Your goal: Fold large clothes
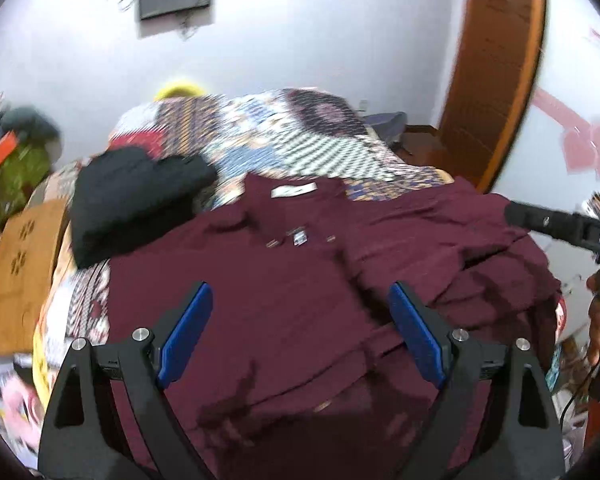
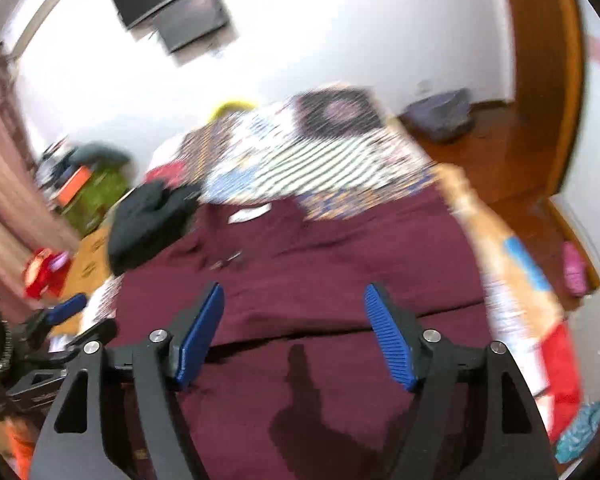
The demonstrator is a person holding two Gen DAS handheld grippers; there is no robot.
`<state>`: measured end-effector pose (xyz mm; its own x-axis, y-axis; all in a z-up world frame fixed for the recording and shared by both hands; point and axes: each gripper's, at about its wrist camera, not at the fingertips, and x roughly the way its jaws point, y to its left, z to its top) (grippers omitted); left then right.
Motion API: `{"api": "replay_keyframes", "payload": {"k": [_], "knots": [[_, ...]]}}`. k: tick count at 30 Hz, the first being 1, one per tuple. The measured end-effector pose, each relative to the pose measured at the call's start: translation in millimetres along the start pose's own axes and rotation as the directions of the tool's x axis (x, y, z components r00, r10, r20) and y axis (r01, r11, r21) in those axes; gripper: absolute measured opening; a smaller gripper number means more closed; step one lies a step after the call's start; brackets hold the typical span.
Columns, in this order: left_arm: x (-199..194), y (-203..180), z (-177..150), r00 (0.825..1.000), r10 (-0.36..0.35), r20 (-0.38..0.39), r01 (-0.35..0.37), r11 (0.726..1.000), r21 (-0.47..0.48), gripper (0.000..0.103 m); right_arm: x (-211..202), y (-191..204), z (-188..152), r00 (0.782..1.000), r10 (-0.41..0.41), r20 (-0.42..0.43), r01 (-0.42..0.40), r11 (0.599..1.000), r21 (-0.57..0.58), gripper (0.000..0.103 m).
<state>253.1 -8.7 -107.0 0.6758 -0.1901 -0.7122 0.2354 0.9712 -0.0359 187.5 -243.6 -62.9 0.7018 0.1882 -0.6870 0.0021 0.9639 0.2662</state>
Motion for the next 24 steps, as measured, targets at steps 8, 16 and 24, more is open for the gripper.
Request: {"api": "replay_keyframes", "payload": {"k": [8,16,24], "knots": [[43.6,-95.3,37.3,0.992,-0.117,-0.046,0.123,0.977,0.175,0.092,-6.4,-55.4,-12.4,0.984,-0.177,0.002,0.177,0.984,0.009,0.070],[118.6,-170.7,36.5,0.941,-0.201,-0.273,0.278,0.918,0.282,0.092,8.5,-96.7,-35.9,0.983,-0.146,-0.111,0.159,0.981,0.111,0.070],[150.2,-173.1,36.3,0.935,-0.206,-0.290,0.281,0.927,0.248,0.067,16.2,-104.8,-52.3,0.978,-0.113,-0.175,0.138,0.980,0.140,0.070]]}}
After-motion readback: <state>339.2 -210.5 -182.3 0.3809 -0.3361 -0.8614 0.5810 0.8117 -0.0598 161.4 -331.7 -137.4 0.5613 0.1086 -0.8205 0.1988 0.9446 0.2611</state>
